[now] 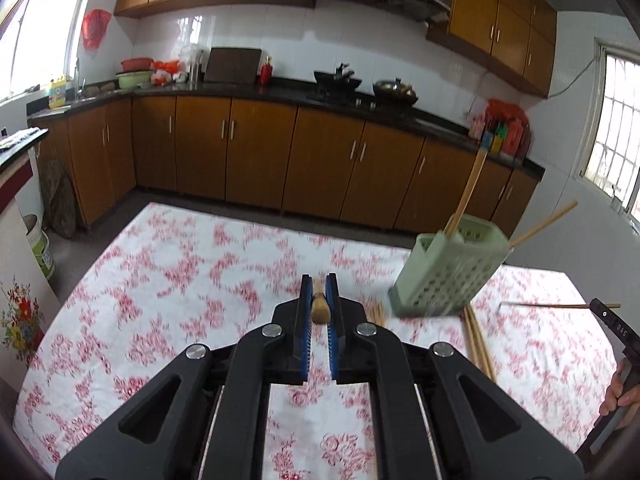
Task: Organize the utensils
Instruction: 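Carry both chopsticks over the green holder and lower them into it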
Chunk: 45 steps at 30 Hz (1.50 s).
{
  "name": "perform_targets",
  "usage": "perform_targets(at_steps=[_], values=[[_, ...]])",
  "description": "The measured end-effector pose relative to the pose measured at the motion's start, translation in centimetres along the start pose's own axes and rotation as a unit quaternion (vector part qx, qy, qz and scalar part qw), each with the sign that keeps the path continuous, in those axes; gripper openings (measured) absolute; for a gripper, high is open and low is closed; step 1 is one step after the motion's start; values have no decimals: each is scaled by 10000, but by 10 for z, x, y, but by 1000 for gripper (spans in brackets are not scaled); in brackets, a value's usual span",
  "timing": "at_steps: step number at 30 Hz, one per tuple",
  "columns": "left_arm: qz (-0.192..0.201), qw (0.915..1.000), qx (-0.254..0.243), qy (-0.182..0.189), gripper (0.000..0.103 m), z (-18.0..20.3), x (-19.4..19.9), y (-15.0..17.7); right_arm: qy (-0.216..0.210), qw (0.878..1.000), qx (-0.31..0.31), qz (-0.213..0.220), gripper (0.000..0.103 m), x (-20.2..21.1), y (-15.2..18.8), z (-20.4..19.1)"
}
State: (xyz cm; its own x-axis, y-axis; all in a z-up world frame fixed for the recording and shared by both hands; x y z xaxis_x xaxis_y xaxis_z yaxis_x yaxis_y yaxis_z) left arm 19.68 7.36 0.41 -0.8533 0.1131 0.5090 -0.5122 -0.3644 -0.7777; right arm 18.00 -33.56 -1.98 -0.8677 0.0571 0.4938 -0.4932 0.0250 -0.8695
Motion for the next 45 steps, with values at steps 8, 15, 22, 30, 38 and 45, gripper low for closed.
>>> perform_targets(at_steps=[8,15,22,30,38,45], values=[[244,9997,-48,76,7,10,10,-15,30,9995,0,301,8,12,-21,1],[327,9994,-52,63,7,11,12,-21,26,9992,48,390,8,15,-27,-2],[499,9984,-137,225,7,24,27,-35,-72,9987,121,493,8,29,-46,-9],[759,9946,-269,648,7,60,56,-53,-731,9947,119,715,8,64,-81,-26],[1201,9868,-331,1031,7,111,71,-75,-1297,9853,254,1084,8,90,-123,-52],[1706,9791,-111,1102,7,146,59,-107,-1331,9832,428,1170,8,71,-149,-75]])
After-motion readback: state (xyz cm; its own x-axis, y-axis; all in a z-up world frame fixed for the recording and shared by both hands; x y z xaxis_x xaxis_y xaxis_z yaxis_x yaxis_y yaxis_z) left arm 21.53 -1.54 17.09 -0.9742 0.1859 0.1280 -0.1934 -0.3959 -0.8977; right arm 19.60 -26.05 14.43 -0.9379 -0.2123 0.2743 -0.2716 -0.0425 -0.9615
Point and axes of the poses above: each gripper's, at about its wrist camera, not at the fingertips, and x roughly against the way its jaws point, z to its right, y to its underside, the point moved 5 cm from there along -x, roughly the way its jaws point, and after that the axes turned 13 degrees about x, right-handed, at the moved point
